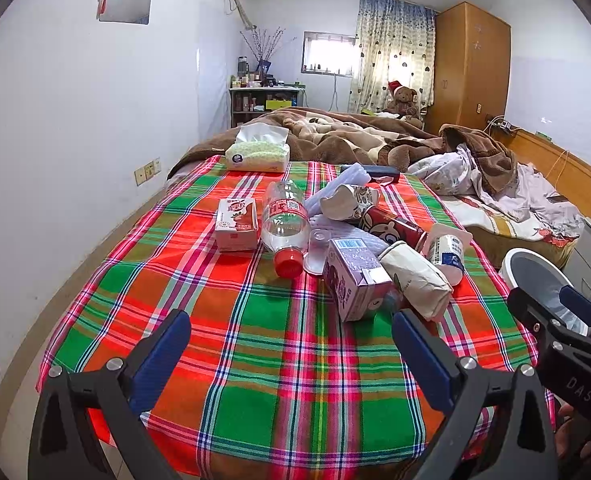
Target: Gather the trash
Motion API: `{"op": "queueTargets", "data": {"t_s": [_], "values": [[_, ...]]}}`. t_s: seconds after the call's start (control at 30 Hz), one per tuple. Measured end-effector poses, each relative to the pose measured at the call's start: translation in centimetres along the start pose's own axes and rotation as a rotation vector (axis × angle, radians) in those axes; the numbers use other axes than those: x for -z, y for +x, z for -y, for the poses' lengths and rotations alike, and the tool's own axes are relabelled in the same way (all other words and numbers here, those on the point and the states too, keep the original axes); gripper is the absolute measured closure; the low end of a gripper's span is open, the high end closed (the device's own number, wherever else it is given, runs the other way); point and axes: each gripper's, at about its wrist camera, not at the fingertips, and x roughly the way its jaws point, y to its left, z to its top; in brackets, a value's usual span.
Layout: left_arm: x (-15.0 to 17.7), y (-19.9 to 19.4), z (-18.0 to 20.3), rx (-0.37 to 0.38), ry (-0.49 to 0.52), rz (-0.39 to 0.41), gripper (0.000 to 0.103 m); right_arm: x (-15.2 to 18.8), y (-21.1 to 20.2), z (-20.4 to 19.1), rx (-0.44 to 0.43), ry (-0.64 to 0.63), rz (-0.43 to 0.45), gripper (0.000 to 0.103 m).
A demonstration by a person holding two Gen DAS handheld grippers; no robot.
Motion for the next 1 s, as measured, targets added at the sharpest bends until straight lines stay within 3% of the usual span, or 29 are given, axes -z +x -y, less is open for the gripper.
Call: {"op": "queueTargets", "data": {"t_s": [0.8,1.0], "values": [[-0.1,0.8,0.1,0.002,0.012,-0.009,0.001,-0.1,0.4,0.3,0.009,0.004,-0.003,0.002],[-1.1,2.6,-1.7,0.048,-0.012,-0.032,0.001,-0.5,1.5,-0.3,-0.026,-0.01,0.006,0.002]]}}
